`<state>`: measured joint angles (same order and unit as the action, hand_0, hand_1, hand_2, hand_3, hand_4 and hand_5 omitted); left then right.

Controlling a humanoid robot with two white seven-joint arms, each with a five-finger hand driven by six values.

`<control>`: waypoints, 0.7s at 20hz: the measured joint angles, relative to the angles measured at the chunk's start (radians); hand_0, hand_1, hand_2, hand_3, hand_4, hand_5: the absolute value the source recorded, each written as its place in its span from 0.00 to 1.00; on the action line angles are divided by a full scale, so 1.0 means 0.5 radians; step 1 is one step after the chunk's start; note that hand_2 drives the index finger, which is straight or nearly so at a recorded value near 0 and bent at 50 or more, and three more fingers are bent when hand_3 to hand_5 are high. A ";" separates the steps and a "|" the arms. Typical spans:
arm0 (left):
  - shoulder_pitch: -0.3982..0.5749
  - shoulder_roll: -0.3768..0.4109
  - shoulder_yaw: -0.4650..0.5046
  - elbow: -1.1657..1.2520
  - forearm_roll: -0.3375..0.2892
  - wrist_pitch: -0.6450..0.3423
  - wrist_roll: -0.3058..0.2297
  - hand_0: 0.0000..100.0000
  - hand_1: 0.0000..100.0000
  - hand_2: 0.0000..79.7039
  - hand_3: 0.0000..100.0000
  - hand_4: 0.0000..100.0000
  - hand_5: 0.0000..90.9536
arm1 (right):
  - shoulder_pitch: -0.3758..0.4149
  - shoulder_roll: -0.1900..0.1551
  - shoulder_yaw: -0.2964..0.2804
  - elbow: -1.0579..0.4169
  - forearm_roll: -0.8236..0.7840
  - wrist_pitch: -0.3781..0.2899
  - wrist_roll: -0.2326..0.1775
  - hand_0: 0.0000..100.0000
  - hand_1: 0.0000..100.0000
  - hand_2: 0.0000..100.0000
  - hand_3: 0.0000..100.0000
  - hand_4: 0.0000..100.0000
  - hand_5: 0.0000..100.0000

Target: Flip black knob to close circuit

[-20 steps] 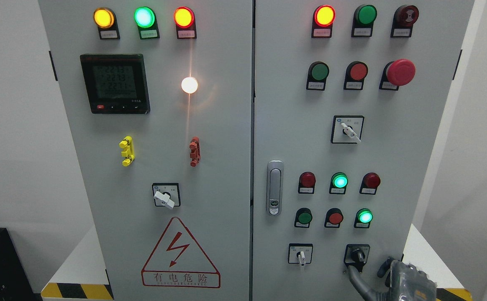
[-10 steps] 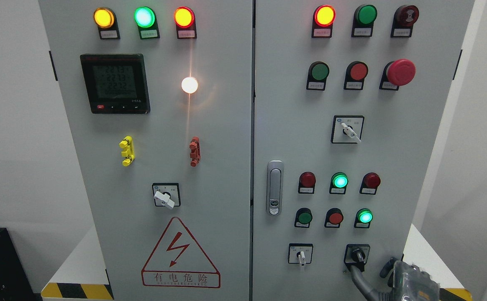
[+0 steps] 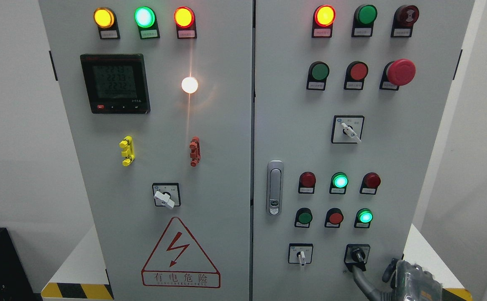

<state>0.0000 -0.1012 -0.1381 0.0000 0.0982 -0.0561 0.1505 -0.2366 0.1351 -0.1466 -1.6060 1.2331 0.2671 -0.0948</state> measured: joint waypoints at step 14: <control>0.000 0.000 0.000 0.000 0.000 0.000 0.000 0.12 0.56 0.00 0.00 0.00 0.00 | -0.002 0.001 -0.016 -0.015 -0.010 -0.003 -0.002 0.00 0.23 0.77 0.93 0.80 0.79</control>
<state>0.0000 -0.1012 -0.1381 0.0000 0.0982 -0.0562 0.1505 -0.2374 0.1354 -0.1544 -1.6135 1.2280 0.2656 -0.0956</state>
